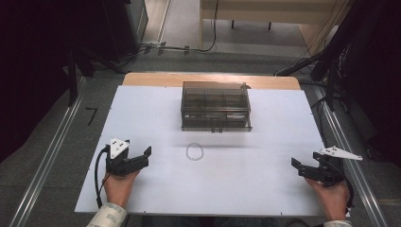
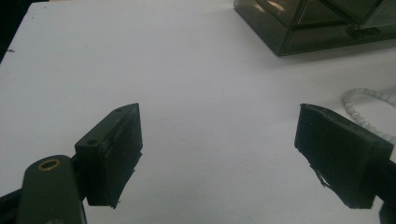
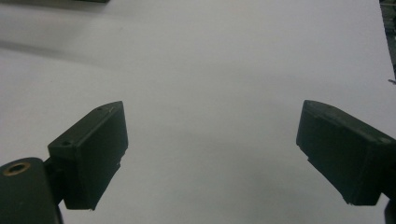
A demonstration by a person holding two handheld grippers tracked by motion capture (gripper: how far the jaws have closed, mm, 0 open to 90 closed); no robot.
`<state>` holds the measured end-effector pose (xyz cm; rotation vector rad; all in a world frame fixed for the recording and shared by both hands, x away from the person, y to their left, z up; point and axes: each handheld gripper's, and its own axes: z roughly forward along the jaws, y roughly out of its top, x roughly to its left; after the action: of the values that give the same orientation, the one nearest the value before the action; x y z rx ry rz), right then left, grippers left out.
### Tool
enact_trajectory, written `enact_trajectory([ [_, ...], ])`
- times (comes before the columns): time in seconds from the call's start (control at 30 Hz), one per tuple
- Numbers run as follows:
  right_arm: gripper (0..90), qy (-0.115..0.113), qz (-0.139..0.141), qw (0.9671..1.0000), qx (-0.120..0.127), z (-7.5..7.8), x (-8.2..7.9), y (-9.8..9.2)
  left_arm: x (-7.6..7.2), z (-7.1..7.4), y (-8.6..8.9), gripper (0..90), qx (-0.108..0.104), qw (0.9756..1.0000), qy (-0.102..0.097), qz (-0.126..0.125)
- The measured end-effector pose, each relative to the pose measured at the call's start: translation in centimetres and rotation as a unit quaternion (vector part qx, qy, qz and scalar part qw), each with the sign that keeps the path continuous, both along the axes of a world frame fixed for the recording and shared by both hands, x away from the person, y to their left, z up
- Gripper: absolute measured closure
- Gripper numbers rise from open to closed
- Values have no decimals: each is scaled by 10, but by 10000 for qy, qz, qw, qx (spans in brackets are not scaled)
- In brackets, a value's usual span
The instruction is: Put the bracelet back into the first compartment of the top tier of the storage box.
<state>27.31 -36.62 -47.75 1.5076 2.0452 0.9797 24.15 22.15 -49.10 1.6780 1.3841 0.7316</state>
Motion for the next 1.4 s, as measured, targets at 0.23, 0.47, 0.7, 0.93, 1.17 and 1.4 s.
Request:
enact_trajectory([
  [0.23, 97, 3, -4, 10000, 3, 0, 0, 0, 3, 0, -6, 151, -50, 10000, 7, -45],
  [0.47, 97, 3, 4, 10000, 18, 0, 0, -1, 8, -2, -17, 151, 32, 9998, 55, -173],
  [0.7, 97, -1, -17, 10000, 17, 0, 0, -1, 13, -4, -27, 151, 48, 9996, 110, -242],
  [0.93, 96, 14, -11, 10000, 21, 0, 0, -1, 19, -8, -40, 150, 29, 9993, 168, -331],
  [1.17, 97, 8, 5, 10000, 39, -1, 1, -2, 24, -11, -54, 150, 95, 9987, 253, -441],
  [1.4, 97, 22, -1, 10000, 33, -1, 1, -1, 27, -15, -67, 151, 125, 9979, 314, -552],
])
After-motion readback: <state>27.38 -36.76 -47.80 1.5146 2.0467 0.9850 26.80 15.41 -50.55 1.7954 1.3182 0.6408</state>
